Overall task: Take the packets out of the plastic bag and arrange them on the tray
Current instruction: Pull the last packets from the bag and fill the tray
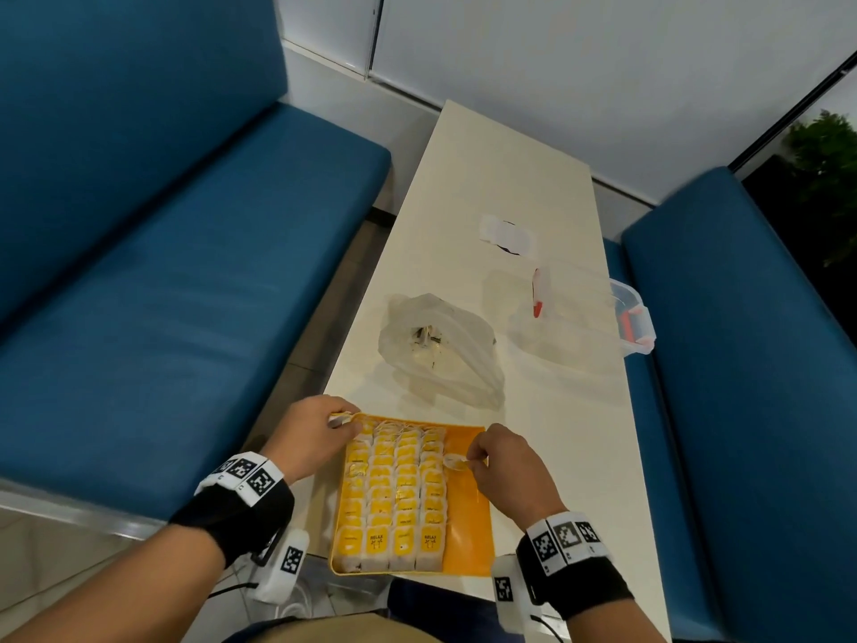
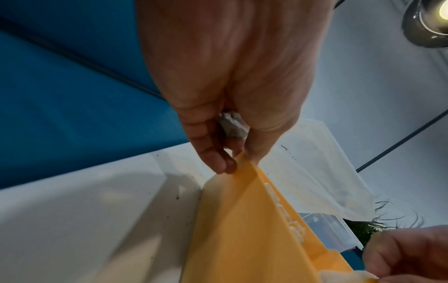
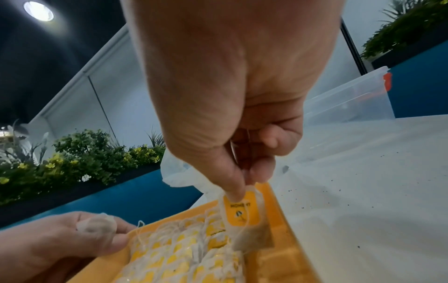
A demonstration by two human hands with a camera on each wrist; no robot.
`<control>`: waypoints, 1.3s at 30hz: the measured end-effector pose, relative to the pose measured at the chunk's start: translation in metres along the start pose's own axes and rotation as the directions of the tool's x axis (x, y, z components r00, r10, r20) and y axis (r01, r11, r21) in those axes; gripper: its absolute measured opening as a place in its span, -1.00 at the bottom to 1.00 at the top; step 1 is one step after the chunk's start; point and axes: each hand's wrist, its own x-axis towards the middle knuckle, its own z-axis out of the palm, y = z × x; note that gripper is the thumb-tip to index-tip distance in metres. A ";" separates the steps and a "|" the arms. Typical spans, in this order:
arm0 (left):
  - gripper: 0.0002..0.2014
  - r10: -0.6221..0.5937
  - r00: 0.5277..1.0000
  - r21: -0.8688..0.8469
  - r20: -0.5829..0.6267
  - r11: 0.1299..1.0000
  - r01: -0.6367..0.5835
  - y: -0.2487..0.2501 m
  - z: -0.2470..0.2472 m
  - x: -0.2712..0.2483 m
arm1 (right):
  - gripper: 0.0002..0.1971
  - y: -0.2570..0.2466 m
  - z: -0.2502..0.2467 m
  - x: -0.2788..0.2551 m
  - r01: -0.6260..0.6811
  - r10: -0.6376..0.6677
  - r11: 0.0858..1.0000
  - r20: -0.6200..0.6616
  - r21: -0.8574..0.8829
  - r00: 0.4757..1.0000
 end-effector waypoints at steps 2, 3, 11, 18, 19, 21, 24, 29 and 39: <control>-0.81 -0.006 1.000 -0.018 0.010 1.000 0.006 -0.002 -0.001 0.000 | -0.86 -0.002 0.003 0.004 0.007 -0.007 0.999 0.001 -0.052 1.000; -0.80 -0.005 1.000 -0.022 0.017 1.000 0.006 -0.003 -0.002 -0.001 | -0.86 -0.002 0.006 0.006 0.011 -0.011 0.997 -0.002 -0.074 1.000; -0.78 -0.006 0.998 0.010 0.061 1.000 0.005 -0.005 -0.006 -0.003 | -0.85 0.003 0.028 0.017 0.037 -0.039 0.999 -0.078 -0.027 0.996; -0.78 -0.007 0.997 0.003 0.073 1.000 0.007 -0.004 -0.006 -0.005 | -0.77 0.010 0.035 0.018 0.087 -0.077 0.992 -0.118 0.091 0.990; -0.78 -0.011 0.997 0.003 0.074 1.000 0.011 -0.004 -0.006 -0.006 | -0.77 0.013 0.037 0.018 0.088 -0.076 0.991 -0.120 0.096 0.990; -0.78 -0.015 0.997 0.001 0.077 1.000 0.015 -0.004 -0.006 -0.006 | -0.78 0.017 0.040 0.019 0.079 -0.069 0.994 -0.121 0.081 0.990; -0.79 -0.021 0.997 0.000 0.079 1.000 0.021 -0.004 -0.006 -0.006 | -0.82 0.017 0.046 0.018 0.058 -0.048 0.996 -0.153 0.061 0.987; -0.80 -0.028 0.995 -0.007 0.100 1.000 0.029 -0.004 -0.007 -0.007 | -0.75 0.018 0.049 0.019 0.069 -0.048 0.991 -0.182 0.114 0.982; -0.66 0.041 0.977 -0.162 0.208 0.987 -0.007 0.025 -0.023 -0.013 | -0.86 -0.008 0.013 0.002 0.276 -0.166 0.936 -0.416 0.220 0.894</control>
